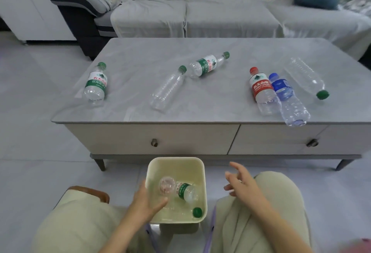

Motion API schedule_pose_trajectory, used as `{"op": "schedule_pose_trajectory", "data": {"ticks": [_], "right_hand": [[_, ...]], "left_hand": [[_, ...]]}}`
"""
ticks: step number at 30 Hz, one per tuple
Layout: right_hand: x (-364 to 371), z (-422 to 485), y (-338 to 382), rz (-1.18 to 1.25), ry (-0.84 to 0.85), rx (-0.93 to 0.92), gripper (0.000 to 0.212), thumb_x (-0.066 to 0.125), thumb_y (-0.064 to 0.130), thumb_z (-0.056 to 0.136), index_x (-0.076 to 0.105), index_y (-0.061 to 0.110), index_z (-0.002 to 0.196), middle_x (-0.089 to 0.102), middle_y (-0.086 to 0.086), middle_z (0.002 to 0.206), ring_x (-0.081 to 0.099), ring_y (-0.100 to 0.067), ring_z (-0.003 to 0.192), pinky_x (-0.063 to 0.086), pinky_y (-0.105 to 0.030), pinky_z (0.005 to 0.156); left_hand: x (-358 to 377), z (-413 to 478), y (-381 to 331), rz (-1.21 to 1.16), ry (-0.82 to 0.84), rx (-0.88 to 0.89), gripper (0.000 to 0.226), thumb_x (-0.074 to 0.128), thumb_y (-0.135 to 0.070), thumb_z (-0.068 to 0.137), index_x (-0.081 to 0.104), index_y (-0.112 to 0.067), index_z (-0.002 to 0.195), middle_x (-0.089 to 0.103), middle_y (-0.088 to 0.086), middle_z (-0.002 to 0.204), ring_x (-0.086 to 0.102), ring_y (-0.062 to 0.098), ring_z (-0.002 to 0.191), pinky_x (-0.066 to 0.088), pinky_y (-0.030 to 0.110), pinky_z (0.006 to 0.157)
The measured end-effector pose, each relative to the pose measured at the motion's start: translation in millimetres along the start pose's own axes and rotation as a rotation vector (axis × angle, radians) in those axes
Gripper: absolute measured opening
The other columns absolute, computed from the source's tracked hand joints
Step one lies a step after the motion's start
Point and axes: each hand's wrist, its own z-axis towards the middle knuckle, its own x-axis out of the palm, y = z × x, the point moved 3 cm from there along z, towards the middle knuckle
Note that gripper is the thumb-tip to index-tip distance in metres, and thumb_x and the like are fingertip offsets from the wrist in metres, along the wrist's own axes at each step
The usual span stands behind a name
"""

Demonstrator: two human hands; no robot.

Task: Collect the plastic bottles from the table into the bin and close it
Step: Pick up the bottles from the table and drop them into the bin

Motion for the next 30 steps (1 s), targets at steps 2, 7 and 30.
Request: {"op": "schedule_pose_trajectory", "data": {"ticks": [2, 7, 30], "right_hand": [[-22, 9, 8, 0.035, -0.054, -0.019, 0.034, 0.052, 0.015, 0.094, 0.048, 0.008, 0.128, 0.058, -0.003, 0.083, 0.063, -0.02, 0.072, 0.052, -0.028, 0.063], [-93, 51, 43, -0.301, -0.298, -0.172, 0.033, 0.062, 0.03, 0.086, 0.057, 0.018, 0.116, 0.063, -0.007, 0.109, 0.063, -0.026, 0.095, 0.05, -0.047, 0.09], [-158, 134, 126, -1.346, -0.694, -0.201, 0.062, 0.058, 0.057, 0.072, 0.047, 0.012, 0.112, 0.061, -0.023, 0.096, 0.058, -0.04, 0.091, 0.041, -0.048, 0.092]], "left_hand": [[3, 5, 10, -0.073, -0.014, -0.054, 0.092, 0.07, -0.062, 0.061, 0.04, -0.013, 0.133, 0.054, 0.009, 0.126, 0.054, 0.028, 0.117, 0.047, 0.037, 0.092], [-42, 14, 11, -0.378, -0.105, -0.129, 0.064, 0.057, -0.023, 0.091, 0.025, -0.01, 0.145, 0.043, 0.014, 0.142, 0.061, 0.03, 0.095, 0.05, 0.034, 0.064], [-117, -8, -21, -0.08, -0.377, 0.129, 0.048, 0.061, -0.033, 0.086, 0.046, -0.019, 0.13, 0.062, -0.006, 0.112, 0.063, 0.015, 0.085, 0.05, 0.039, 0.084]]}}
